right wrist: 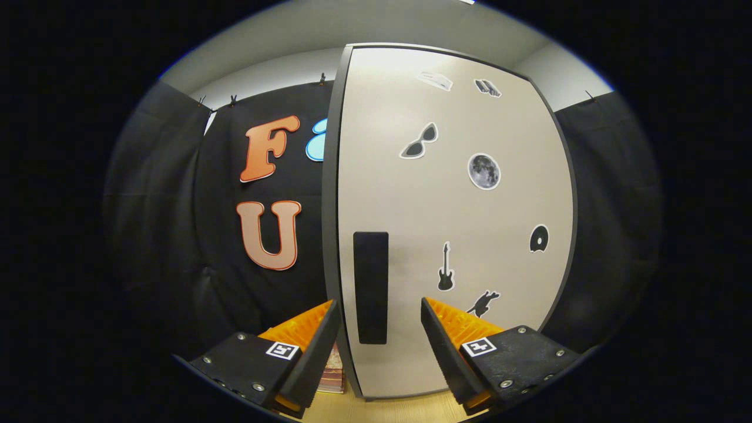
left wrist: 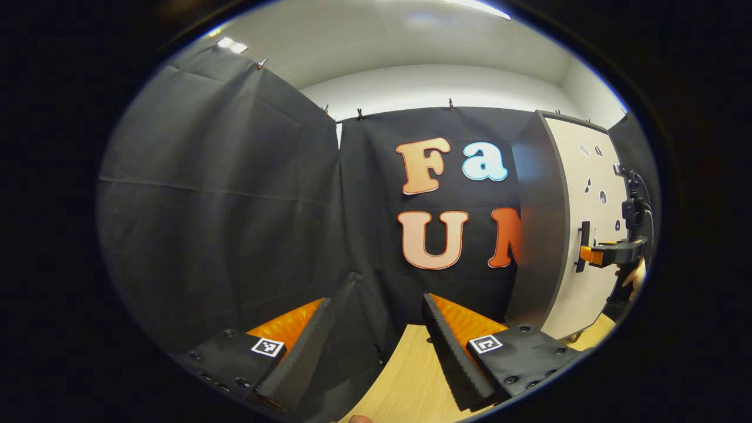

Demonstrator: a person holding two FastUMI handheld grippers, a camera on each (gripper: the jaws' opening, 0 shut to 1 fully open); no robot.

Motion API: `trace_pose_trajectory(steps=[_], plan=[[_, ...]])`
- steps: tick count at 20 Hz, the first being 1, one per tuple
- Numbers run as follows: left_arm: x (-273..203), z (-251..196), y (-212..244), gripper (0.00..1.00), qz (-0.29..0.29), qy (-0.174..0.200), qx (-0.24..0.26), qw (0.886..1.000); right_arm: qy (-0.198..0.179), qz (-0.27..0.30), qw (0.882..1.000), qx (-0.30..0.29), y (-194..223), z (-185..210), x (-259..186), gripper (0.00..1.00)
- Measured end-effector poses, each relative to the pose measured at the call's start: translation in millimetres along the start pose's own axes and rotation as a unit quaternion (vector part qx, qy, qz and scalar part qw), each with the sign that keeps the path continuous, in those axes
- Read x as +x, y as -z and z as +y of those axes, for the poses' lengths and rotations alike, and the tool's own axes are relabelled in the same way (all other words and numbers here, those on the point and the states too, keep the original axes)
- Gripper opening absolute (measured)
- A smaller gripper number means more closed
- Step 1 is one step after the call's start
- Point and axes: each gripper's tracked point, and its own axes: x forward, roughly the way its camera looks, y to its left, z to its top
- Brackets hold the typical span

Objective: Open the cabinet door with the right hand, grasp the bottle in the cabinet with the left hand and place it on the coaster, then close the cabinet door with the right hand.

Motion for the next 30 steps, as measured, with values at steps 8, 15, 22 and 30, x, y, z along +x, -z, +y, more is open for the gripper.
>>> trace_pose_trajectory(steps=[8, 15, 22, 30], plan=[[-4.7, 12.2, 1.3, 0.98, 0.001, -0.022, -0.001, 1.000, -0.001, 0.022, 0.999, 0.038, 4.3, -0.5, 33.2, 0.60], [-8.2, 15.3, 2.9, 0.98, 0.002, -0.028, -0.002, 1.000, -0.011, 0.026, 0.999, 0.028, 3.7, 6.8, 25.5, 0.32], [-10.0, 14.8, 4.6, 0.98, 0.001, -0.030, -0.007, 1.000, -0.042, 0.025, 0.999, 0.005, 2.2, 3.3, 6.8, 0.31], [-5.2, 9.9, 2.1, 0.98, -0.005, 0.000, 0.002, 1.000, -0.072, 0.029, 0.997, -0.001, 3.5, -6.2, -19.3, 0.31]])
